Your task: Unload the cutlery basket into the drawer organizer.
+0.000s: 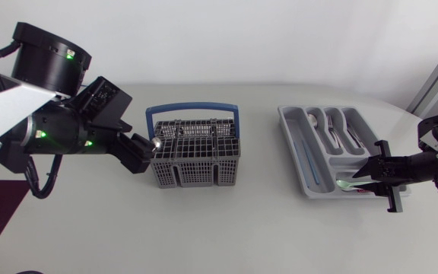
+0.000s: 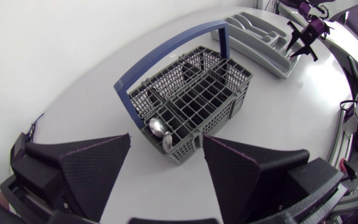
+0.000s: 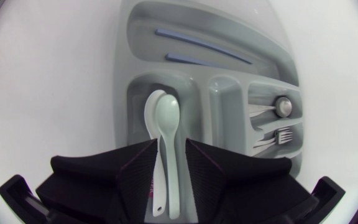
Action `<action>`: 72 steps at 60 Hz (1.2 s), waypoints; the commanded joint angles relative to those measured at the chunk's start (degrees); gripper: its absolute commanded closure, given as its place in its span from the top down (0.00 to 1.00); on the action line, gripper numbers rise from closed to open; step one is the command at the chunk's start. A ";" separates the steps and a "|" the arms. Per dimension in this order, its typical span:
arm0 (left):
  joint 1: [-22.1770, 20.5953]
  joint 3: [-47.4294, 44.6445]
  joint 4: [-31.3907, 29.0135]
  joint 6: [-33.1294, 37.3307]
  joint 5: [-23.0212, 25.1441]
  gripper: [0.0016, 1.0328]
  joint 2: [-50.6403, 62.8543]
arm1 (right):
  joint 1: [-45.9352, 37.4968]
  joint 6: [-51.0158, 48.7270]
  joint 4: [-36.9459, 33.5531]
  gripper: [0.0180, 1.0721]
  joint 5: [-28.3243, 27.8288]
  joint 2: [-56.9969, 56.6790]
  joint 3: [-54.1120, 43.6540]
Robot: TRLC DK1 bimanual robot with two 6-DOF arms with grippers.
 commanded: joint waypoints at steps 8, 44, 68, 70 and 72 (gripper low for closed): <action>0.02 -2.30 -1.26 1.08 -0.27 0.94 -2.41 | 0.64 6.44 -3.25 0.69 -4.28 -11.48 -1.15; -12.72 -7.49 6.30 0.55 -21.36 0.94 1.28 | 21.56 44.49 -8.96 0.96 -10.52 -42.07 -8.27; -14.39 -1.51 4.36 -0.50 -26.72 0.90 8.23 | 38.26 68.31 -5.27 0.96 -2.34 -47.52 -9.41; -14.48 -1.16 4.10 -0.77 -26.72 0.89 8.67 | 40.28 70.16 -3.60 0.96 -0.50 -47.52 -9.94; -14.39 -0.81 4.01 -0.85 -26.72 0.89 9.28 | 41.95 71.56 -2.20 0.96 0.91 -47.34 -10.38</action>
